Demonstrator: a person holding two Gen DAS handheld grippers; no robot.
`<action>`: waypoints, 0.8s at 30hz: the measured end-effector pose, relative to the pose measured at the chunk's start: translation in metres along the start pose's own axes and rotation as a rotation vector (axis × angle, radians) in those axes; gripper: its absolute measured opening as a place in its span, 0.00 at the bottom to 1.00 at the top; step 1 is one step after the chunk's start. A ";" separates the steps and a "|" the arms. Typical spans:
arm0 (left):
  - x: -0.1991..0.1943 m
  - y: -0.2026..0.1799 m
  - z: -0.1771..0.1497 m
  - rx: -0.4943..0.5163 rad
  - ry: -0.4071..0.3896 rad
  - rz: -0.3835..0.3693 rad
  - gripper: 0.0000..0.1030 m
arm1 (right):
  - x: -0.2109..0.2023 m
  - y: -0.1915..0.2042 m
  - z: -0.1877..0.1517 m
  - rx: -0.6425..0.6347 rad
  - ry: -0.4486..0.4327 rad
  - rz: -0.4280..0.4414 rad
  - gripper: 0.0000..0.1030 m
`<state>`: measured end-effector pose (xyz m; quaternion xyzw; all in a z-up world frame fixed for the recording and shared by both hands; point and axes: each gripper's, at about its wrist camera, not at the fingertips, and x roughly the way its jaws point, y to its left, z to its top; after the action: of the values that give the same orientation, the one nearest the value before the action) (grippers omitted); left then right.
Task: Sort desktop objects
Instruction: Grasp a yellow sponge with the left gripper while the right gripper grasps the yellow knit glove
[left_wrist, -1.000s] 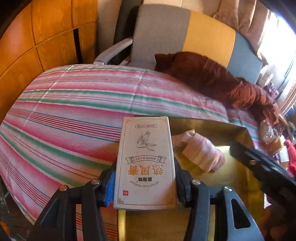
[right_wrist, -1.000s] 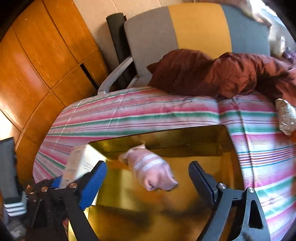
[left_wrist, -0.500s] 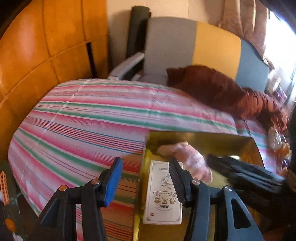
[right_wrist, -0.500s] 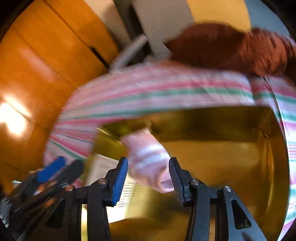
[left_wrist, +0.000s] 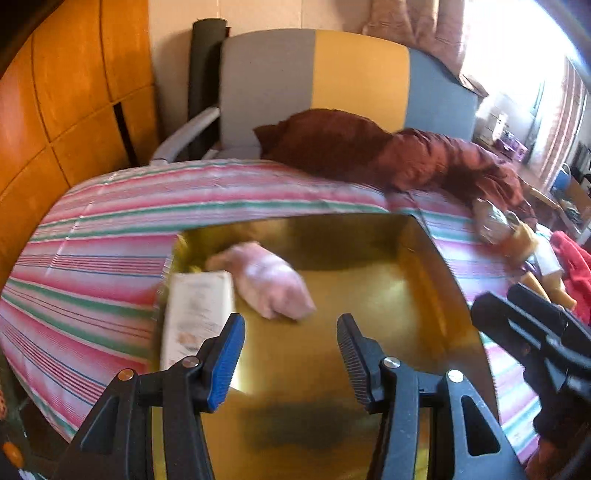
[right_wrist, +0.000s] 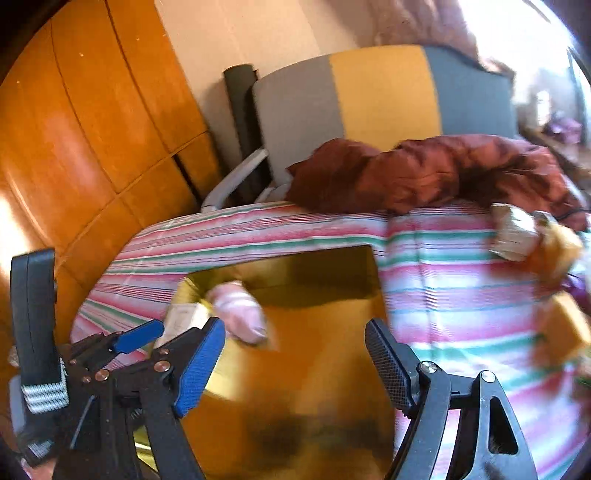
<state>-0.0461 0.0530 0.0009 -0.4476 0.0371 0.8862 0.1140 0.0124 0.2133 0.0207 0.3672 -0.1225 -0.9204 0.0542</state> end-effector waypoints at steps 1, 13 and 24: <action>-0.002 -0.006 -0.003 0.007 0.002 -0.006 0.51 | -0.005 -0.006 -0.003 0.003 -0.003 -0.013 0.76; -0.020 -0.103 -0.015 0.188 -0.005 -0.097 0.51 | -0.058 -0.094 -0.048 0.105 -0.050 -0.234 0.76; -0.016 -0.172 -0.019 0.299 0.033 -0.158 0.51 | -0.089 -0.227 -0.053 0.241 -0.031 -0.536 0.76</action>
<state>0.0183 0.2146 0.0087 -0.4417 0.1353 0.8516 0.2479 0.1108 0.4390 -0.0179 0.3760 -0.1302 -0.8863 -0.2369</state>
